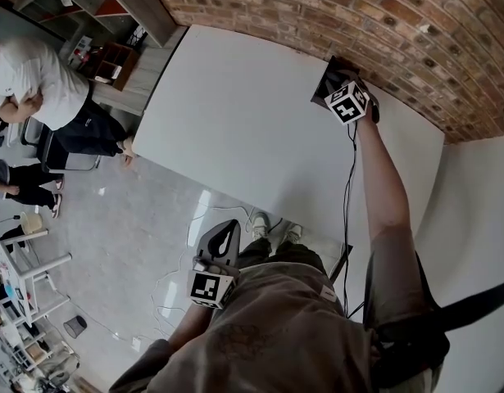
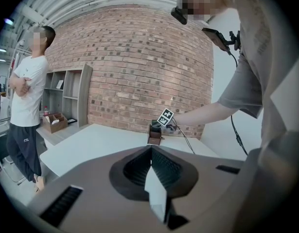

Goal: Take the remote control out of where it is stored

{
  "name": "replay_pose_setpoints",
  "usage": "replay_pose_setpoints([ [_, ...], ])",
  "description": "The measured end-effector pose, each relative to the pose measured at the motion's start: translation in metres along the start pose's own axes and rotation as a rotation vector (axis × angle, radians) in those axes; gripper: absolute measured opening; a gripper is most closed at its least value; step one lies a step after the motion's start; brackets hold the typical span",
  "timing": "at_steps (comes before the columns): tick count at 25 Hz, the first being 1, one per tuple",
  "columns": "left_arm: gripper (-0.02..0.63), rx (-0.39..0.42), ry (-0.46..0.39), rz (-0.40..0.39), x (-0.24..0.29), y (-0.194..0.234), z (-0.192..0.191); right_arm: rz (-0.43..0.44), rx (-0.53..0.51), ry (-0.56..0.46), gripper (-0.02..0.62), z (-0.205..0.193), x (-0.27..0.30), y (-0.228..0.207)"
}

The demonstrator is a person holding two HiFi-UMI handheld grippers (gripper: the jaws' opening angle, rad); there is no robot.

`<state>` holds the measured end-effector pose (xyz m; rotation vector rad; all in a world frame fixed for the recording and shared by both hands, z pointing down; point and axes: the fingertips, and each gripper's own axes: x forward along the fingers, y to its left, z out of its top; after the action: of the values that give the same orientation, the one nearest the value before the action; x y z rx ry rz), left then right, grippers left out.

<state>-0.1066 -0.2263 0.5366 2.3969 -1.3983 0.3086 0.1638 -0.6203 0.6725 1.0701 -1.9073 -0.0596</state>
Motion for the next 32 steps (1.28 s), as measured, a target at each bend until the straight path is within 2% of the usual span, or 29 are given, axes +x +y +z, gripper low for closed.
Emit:
replay_pose_setpoints([
  [10,0.011,0.003,-0.001,-0.016,-0.002,-0.005,-0.001,0.004,0.034,-0.012,0.126,-0.004,-0.008,-0.002],
  [17,0.011,0.011,-0.006,-0.021,-0.004,-0.004,-0.003,0.0,0.008,-0.048,0.124,0.015,-0.024,-0.003],
  [27,0.011,0.031,-0.058,-0.061,-0.003,-0.01,0.009,-0.076,-0.032,-0.117,0.124,0.036,-0.083,-0.002],
  [32,0.011,0.044,-0.081,-0.089,-0.001,-0.015,0.013,-0.139,-0.096,-0.175,0.124,0.052,-0.129,0.004],
])
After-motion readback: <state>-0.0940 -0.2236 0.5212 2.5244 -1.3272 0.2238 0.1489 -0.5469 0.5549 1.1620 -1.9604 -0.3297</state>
